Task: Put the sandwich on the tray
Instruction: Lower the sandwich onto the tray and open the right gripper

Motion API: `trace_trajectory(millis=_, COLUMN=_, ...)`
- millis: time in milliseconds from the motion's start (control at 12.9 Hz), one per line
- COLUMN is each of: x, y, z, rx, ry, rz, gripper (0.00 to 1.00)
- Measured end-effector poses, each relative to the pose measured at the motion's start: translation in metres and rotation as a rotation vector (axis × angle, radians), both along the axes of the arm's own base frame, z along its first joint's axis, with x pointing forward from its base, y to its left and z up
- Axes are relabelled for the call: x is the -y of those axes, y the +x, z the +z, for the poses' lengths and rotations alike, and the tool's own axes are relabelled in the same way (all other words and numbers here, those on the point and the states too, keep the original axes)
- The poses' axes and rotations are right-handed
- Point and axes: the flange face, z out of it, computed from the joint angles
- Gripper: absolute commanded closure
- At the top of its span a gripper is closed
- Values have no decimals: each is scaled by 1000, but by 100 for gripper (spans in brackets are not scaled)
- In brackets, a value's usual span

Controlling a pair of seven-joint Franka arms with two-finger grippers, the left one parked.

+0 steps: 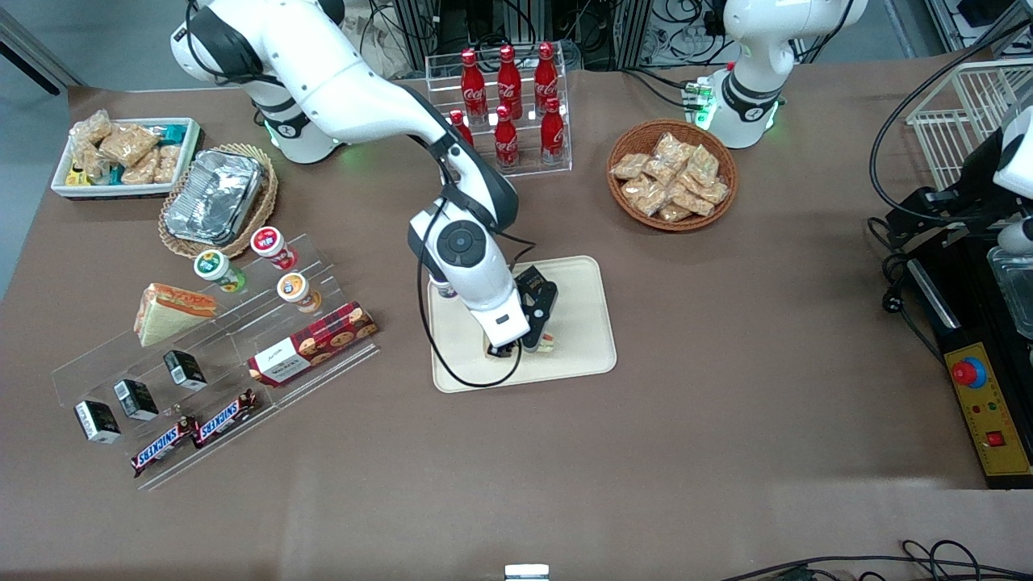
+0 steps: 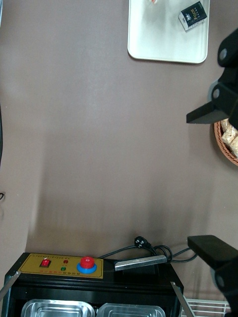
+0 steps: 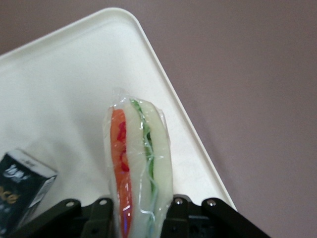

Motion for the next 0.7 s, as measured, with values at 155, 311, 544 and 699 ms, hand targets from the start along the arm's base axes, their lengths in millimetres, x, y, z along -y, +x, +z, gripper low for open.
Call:
trace_trajectory(millis=155, x=-4, y=-3, z=-22, rx=29, ry=-15, rz=36, gripper=45)
trace_trajectory(millis=311, x=-10, y=-9, z=-37, rx=51, ry=-17, rz=60, gripper=2)
trace_trajectory(millis=544, x=-12, y=-9, z=-37, rx=57, ry=-13, rz=63, gripper=1)
trace_trajectory(millis=699, x=-12, y=-7, z=-33, rx=64, ry=-9, rz=61, gripper=1)
